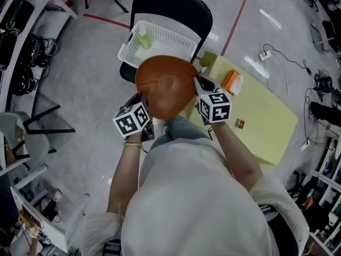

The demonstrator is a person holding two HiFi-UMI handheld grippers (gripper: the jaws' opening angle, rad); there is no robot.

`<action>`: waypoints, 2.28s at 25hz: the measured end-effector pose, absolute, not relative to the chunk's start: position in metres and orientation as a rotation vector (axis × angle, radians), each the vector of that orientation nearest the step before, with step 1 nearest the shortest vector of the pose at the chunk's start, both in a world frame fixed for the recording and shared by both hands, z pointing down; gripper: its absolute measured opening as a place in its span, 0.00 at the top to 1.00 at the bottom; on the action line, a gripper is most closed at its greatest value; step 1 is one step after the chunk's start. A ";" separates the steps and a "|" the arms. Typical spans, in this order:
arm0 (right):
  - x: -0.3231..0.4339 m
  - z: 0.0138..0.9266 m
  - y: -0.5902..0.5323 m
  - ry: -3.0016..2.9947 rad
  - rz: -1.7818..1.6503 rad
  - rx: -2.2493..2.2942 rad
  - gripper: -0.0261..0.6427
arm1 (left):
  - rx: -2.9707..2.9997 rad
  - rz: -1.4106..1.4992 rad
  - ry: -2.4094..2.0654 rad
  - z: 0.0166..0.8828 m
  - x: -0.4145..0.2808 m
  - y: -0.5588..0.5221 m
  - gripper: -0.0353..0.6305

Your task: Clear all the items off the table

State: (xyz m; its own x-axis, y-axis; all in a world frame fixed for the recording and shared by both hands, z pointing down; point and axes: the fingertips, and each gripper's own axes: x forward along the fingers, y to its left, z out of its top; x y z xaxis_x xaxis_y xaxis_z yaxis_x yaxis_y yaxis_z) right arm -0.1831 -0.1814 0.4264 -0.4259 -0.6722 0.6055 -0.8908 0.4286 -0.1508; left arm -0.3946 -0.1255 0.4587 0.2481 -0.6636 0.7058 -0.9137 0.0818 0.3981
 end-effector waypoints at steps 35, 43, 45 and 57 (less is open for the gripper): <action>-0.192 0.523 -0.326 -2.119 0.757 1.297 0.93 | 1.588 0.547 -1.448 0.552 -0.402 -0.266 0.89; -0.187 0.546 -0.348 -2.088 0.790 1.302 0.93 | 1.592 0.630 -1.432 0.573 -0.397 -0.287 0.88; -0.186 0.553 -0.352 -2.080 0.794 1.295 0.93 | 1.589 0.658 -1.425 0.579 -0.395 -0.289 0.87; -0.185 0.590 -0.361 -2.020 0.837 1.307 0.93 | 1.538 0.778 -1.407 0.614 -0.396 -0.298 0.86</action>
